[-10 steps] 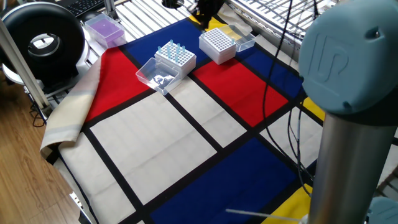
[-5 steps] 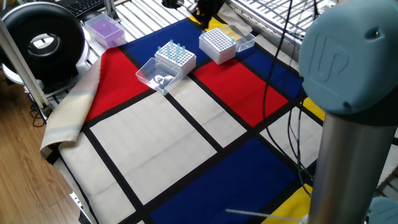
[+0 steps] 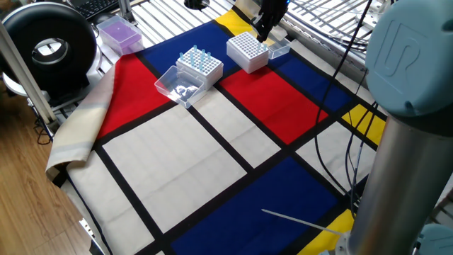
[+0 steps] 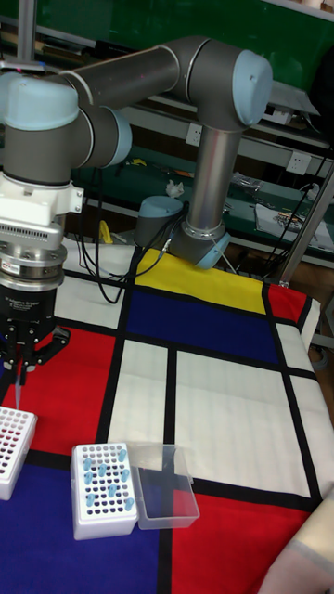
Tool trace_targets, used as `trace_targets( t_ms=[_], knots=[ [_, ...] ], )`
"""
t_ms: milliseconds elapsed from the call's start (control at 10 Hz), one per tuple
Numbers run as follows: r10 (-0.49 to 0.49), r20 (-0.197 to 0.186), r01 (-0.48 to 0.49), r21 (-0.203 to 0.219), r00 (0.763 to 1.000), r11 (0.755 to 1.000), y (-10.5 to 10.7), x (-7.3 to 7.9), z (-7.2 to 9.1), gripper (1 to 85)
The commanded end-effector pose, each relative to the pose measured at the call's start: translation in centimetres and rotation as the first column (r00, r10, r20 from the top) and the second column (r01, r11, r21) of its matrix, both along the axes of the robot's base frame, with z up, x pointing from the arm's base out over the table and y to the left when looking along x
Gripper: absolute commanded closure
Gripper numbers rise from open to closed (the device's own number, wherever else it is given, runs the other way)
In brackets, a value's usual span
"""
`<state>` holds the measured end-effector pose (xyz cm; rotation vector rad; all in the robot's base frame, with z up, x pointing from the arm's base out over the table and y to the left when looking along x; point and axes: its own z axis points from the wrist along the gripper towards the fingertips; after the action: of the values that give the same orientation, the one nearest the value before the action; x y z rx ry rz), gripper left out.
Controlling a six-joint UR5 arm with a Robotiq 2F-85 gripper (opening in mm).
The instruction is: Transfer all medium pipette tips from one holder to another
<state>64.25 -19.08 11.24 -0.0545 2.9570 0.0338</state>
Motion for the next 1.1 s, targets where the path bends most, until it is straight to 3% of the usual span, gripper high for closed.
trace_targets(
  t_ms=[0,1000],
  knots=[
    [-0.008,0.007,0.008,0.008,1.0,1.0,0.2,0.1,0.0,84.3],
    [-0.012,-0.011,0.012,-0.003,1.0,1.0,0.6,-0.1,1.0,84.3]
  ],
)
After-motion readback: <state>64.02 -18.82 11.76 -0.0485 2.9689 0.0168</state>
